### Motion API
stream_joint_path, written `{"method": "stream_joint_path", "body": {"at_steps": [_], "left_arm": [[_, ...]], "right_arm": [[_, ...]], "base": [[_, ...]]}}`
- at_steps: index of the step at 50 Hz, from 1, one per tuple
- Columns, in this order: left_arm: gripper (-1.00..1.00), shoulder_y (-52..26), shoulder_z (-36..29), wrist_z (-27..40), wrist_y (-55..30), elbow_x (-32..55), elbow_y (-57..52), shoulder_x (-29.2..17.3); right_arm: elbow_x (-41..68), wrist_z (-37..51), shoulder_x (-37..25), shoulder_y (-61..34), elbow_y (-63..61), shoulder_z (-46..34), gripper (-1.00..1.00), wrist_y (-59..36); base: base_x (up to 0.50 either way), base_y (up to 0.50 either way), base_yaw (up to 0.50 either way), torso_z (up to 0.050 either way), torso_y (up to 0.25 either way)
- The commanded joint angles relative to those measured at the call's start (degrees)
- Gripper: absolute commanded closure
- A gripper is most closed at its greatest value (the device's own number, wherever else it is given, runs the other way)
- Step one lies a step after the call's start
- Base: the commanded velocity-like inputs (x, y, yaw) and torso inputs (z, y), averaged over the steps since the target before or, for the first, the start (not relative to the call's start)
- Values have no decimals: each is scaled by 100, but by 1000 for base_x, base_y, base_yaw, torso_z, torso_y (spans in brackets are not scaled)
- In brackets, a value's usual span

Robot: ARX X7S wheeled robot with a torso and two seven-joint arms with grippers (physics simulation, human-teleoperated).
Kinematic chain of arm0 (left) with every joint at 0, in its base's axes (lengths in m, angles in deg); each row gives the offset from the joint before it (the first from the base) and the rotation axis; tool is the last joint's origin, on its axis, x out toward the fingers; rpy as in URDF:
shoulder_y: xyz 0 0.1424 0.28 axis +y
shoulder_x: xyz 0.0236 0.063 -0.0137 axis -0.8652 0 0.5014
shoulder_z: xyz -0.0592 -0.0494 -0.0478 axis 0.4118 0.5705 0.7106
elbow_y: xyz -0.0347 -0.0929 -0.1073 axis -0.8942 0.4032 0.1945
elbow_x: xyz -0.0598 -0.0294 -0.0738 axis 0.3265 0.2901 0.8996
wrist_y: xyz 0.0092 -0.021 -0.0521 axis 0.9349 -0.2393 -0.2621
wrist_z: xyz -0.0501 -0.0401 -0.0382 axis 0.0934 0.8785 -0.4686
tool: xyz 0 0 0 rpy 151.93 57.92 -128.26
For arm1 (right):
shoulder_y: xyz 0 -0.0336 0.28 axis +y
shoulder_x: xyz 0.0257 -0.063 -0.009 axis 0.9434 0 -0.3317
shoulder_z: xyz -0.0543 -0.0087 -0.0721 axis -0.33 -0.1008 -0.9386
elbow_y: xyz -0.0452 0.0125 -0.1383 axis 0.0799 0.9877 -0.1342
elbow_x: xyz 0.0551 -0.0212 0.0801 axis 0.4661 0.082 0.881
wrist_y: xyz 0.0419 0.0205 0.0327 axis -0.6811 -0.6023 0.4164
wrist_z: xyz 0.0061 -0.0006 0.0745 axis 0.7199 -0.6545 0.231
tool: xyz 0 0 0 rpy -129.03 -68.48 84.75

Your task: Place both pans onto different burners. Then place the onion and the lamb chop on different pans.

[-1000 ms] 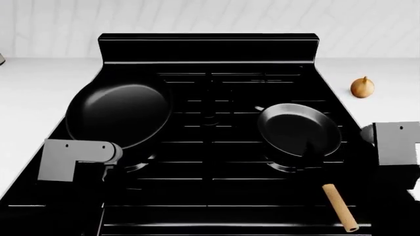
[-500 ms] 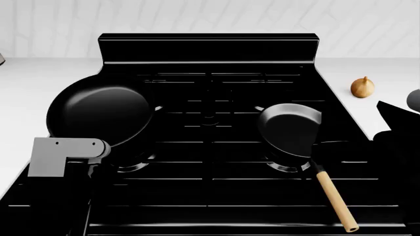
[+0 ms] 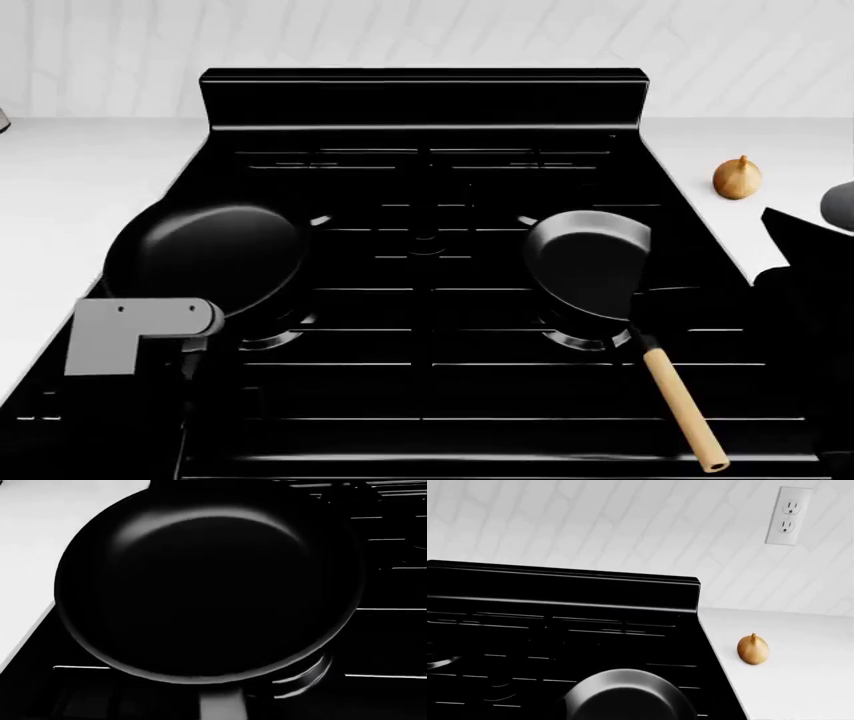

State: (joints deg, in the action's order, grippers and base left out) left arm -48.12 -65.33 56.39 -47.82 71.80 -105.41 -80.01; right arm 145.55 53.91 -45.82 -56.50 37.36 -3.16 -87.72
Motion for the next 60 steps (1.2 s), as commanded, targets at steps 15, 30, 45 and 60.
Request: {"method": "stream_joint_path", "body": {"at_steps": [15,30,45,60], "left_arm": [[-100,-1120,491,1094,9,1505,-1042,-631],[-100,-1455,713,1192,269,1747,-1411,-632],[-100,-1202,939,980,401,1429,-1451,-535],[-100,-1077,1008,902,464,1362,-1449,-521]], "right_arm": [[-134,-94,-17,74,-29,69,-100,61],[-283,-110,17,131,-132,122,-100,121],[-394,-110,-17,309,-354,222,-100,159],[-609,-422,86,634,-435,513,-100,341]], "base": [[0,0,0,0,0],[0,0,0,0,0],[-314,0,0,0,0],[0,-259,0,0,0]]}}
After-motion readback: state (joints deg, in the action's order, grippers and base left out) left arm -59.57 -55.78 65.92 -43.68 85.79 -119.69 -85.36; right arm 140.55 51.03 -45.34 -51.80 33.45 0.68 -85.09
